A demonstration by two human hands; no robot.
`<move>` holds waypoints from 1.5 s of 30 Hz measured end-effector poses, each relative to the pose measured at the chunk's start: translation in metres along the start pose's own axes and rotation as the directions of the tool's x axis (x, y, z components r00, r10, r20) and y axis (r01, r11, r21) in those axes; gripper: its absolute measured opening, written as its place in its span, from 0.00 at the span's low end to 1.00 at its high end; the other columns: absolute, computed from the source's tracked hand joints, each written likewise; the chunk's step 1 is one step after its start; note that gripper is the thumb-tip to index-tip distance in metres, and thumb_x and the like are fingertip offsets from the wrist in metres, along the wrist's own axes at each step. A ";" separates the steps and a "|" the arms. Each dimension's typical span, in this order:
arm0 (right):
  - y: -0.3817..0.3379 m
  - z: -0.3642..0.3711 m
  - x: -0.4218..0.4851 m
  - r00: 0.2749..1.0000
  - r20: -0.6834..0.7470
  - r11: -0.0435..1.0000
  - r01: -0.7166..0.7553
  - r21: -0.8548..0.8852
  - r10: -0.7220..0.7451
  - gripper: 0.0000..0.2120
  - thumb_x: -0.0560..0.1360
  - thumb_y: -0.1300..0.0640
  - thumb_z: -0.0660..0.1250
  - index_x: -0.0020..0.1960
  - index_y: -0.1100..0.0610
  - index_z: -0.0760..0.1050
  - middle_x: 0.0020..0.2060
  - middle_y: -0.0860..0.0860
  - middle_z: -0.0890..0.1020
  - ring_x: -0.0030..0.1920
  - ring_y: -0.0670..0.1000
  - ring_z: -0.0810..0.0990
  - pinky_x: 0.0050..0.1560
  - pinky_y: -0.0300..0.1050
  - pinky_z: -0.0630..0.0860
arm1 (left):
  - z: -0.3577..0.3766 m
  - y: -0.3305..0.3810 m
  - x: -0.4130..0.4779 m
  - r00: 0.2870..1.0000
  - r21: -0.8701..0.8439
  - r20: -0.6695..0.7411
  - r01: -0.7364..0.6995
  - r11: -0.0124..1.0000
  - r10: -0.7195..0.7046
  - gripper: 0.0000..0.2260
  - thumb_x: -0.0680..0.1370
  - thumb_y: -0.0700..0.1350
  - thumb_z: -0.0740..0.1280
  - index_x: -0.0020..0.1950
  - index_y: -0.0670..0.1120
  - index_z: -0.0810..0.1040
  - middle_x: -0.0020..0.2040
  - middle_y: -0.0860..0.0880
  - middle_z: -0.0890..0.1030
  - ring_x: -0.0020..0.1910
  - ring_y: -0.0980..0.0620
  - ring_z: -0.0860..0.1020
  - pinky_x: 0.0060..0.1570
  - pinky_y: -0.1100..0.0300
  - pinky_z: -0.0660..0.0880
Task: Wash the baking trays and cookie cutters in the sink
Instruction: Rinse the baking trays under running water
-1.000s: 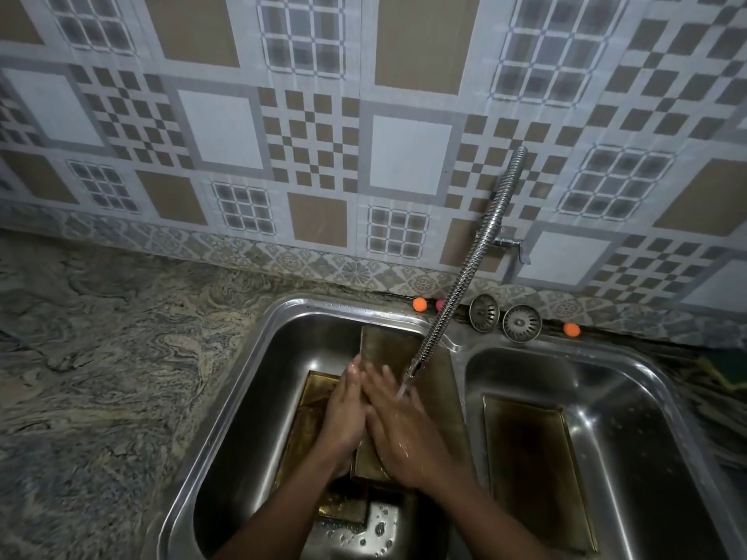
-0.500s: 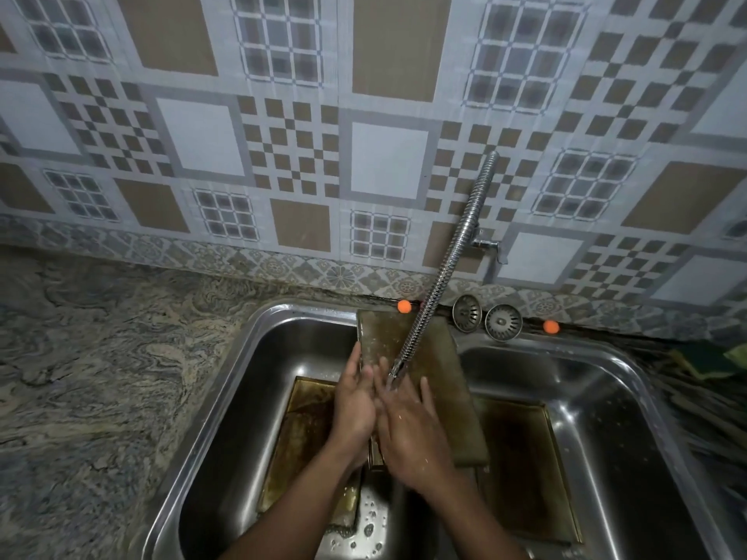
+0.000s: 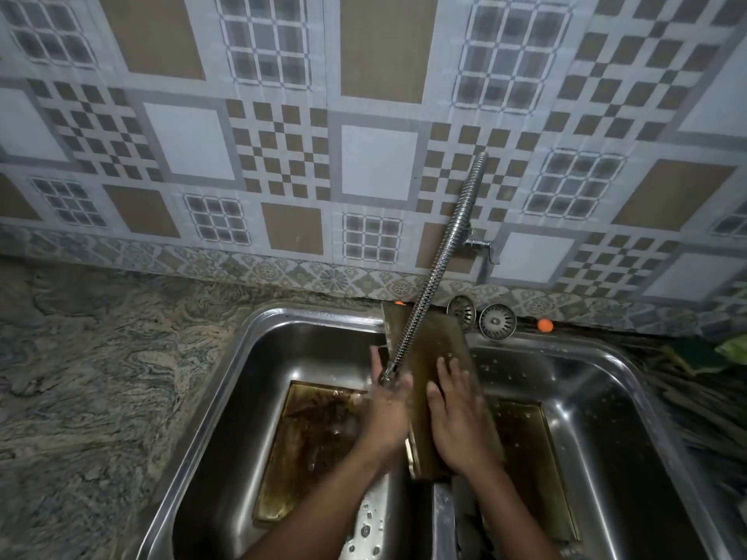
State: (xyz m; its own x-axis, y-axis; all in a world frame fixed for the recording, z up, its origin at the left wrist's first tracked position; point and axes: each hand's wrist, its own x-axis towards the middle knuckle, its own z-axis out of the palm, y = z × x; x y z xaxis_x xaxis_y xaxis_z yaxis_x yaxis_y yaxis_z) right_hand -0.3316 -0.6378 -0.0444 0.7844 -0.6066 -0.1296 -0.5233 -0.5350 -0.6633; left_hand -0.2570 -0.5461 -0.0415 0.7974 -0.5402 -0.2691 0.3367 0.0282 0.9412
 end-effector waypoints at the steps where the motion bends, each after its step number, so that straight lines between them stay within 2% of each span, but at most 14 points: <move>1: -0.007 -0.001 -0.001 1.000 -0.002 0.989 -0.014 0.145 0.015 0.24 0.83 0.45 0.47 0.78 0.46 0.49 0.77 0.42 0.47 0.78 0.47 0.44 0.77 0.54 0.44 | 0.007 0.001 -0.004 0.999 0.030 0.050 0.000 1.000 -0.001 0.18 0.82 0.42 0.62 0.73 0.50 0.69 0.62 0.47 0.81 0.62 0.50 0.79 0.68 0.46 0.71; 4: -0.016 -0.018 -0.010 0.997 -0.018 0.785 -0.050 0.617 0.077 0.21 0.84 0.49 0.51 0.76 0.50 0.60 0.70 0.48 0.71 0.69 0.47 0.70 0.62 0.36 0.70 | 0.033 -0.001 -0.017 0.973 0.107 0.232 -0.014 0.994 -0.012 0.12 0.84 0.44 0.59 0.66 0.49 0.75 0.62 0.46 0.81 0.63 0.48 0.79 0.67 0.45 0.72; 6: -0.007 -0.040 -0.020 0.992 -0.066 0.691 -0.027 0.723 0.107 0.18 0.82 0.49 0.56 0.67 0.56 0.72 0.55 0.53 0.82 0.55 0.48 0.81 0.49 0.37 0.76 | 0.050 -0.001 -0.024 0.928 0.178 0.372 -0.104 0.978 0.031 0.15 0.82 0.48 0.61 0.68 0.48 0.76 0.67 0.46 0.78 0.68 0.49 0.74 0.71 0.45 0.67; 10: 0.035 -0.078 -0.035 0.928 -0.322 0.823 0.029 0.568 0.189 0.07 0.79 0.54 0.65 0.48 0.57 0.77 0.39 0.53 0.83 0.41 0.52 0.82 0.40 0.41 0.75 | 0.078 -0.007 -0.023 0.800 0.402 0.595 -0.382 0.832 0.080 0.19 0.81 0.40 0.63 0.72 0.45 0.72 0.75 0.53 0.68 0.74 0.60 0.64 0.74 0.66 0.57; 13: 0.077 -0.107 -0.042 0.831 -0.511 0.894 0.039 0.447 0.219 0.05 0.79 0.57 0.64 0.47 0.56 0.77 0.38 0.52 0.82 0.39 0.51 0.81 0.36 0.28 0.71 | 0.092 -0.020 -0.017 0.834 0.480 0.503 -0.487 0.730 0.227 0.16 0.77 0.42 0.68 0.65 0.50 0.77 0.72 0.53 0.68 0.71 0.57 0.65 0.73 0.62 0.60; 17: 0.119 -0.141 -0.052 0.744 -0.610 0.875 0.070 0.480 0.275 0.04 0.79 0.56 0.66 0.49 0.55 0.79 0.38 0.47 0.82 0.37 0.36 0.80 0.35 0.24 0.72 | 0.102 -0.044 0.000 0.885 0.485 0.379 -0.440 0.756 0.272 0.16 0.73 0.39 0.71 0.50 0.61 0.76 0.70 0.59 0.65 0.72 0.57 0.64 0.69 0.60 0.64; 19: 0.132 -0.148 -0.050 0.679 -0.664 0.871 0.072 0.486 0.314 0.04 0.78 0.56 0.67 0.50 0.56 0.77 0.38 0.48 0.80 0.36 0.34 0.79 0.35 0.23 0.71 | 0.110 -0.051 0.001 0.865 0.419 0.441 -0.434 0.797 0.240 0.15 0.75 0.35 0.69 0.53 0.56 0.78 0.64 0.66 0.69 0.66 0.61 0.71 0.64 0.60 0.72; 22: 0.158 -0.148 -0.033 0.617 -0.725 0.886 0.092 0.454 0.308 0.06 0.77 0.64 0.67 0.52 0.61 0.72 0.41 0.53 0.78 0.37 0.33 0.78 0.38 0.23 0.70 | 0.121 -0.071 0.004 0.863 0.445 0.409 -0.473 0.760 0.297 0.16 0.76 0.34 0.64 0.56 0.52 0.79 0.59 0.62 0.76 0.59 0.59 0.77 0.58 0.56 0.77; 26: 0.212 -0.127 -0.003 0.779 -0.592 0.958 -0.039 0.284 0.208 0.10 0.75 0.65 0.64 0.55 0.63 0.75 0.46 0.53 0.78 0.44 0.50 0.77 0.48 0.43 0.73 | 0.128 -0.105 0.009 0.936 0.581 0.323 -0.313 0.751 0.140 0.23 0.75 0.34 0.65 0.65 0.55 0.75 0.59 0.49 0.81 0.55 0.50 0.81 0.58 0.54 0.78; 30: 0.260 -0.098 0.012 0.886 -0.352 0.944 -0.224 0.244 0.301 0.11 0.76 0.63 0.63 0.57 0.61 0.78 0.49 0.57 0.80 0.50 0.55 0.77 0.52 0.46 0.72 | 0.127 -0.138 0.008 0.958 0.692 0.275 -0.137 0.709 -0.083 0.41 0.73 0.32 0.67 0.79 0.59 0.53 0.46 0.40 0.84 0.32 0.57 0.80 0.36 0.65 0.77; 32: 0.279 -0.085 0.015 0.892 -0.230 0.905 -0.325 0.274 0.389 0.11 0.79 0.65 0.61 0.59 0.59 0.78 0.50 0.56 0.80 0.51 0.56 0.78 0.51 0.45 0.70 | 0.125 -0.158 0.012 0.962 0.711 0.256 -0.121 0.693 -0.095 0.43 0.72 0.36 0.67 0.79 0.59 0.48 0.42 0.45 0.85 0.33 0.54 0.81 0.36 0.63 0.77; 36: 0.302 -0.063 0.018 0.896 -0.158 0.902 -0.382 0.202 0.415 0.11 0.75 0.71 0.62 0.55 0.64 0.79 0.47 0.58 0.81 0.48 0.55 0.79 0.48 0.42 0.69 | 0.123 -0.182 0.022 0.968 0.699 0.221 -0.075 0.711 -0.115 0.34 0.69 0.36 0.67 0.73 0.54 0.67 0.48 0.57 0.84 0.45 0.63 0.81 0.41 0.77 0.72; 42: 0.326 -0.043 0.019 0.876 -0.153 0.888 -0.442 0.124 0.457 0.16 0.71 0.72 0.62 0.53 0.58 0.80 0.45 0.55 0.83 0.45 0.53 0.80 0.46 0.39 0.70 | 0.120 -0.197 0.033 0.961 0.728 0.229 -0.062 0.683 -0.157 0.34 0.67 0.32 0.67 0.70 0.57 0.70 0.49 0.58 0.84 0.41 0.75 0.78 0.42 0.76 0.73; 45: 0.328 -0.039 0.016 0.860 -0.116 0.865 -0.478 0.155 0.496 0.15 0.73 0.70 0.61 0.48 0.52 0.79 0.41 0.50 0.82 0.43 0.52 0.80 0.41 0.39 0.70 | 0.120 -0.203 0.034 0.971 0.789 0.159 -0.014 0.615 -0.181 0.24 0.68 0.30 0.68 0.57 0.54 0.80 0.39 0.61 0.82 0.35 0.76 0.76 0.37 0.77 0.72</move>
State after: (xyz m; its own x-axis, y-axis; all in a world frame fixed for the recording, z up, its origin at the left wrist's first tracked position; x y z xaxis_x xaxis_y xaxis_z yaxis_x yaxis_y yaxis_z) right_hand -0.5036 -0.8465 -0.2354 0.3765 -0.8556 -0.3552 -0.7755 -0.0813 -0.6261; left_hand -0.3582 -0.6716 -0.2174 0.6334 -0.6629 -0.3992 -0.1993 -0.6382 0.7436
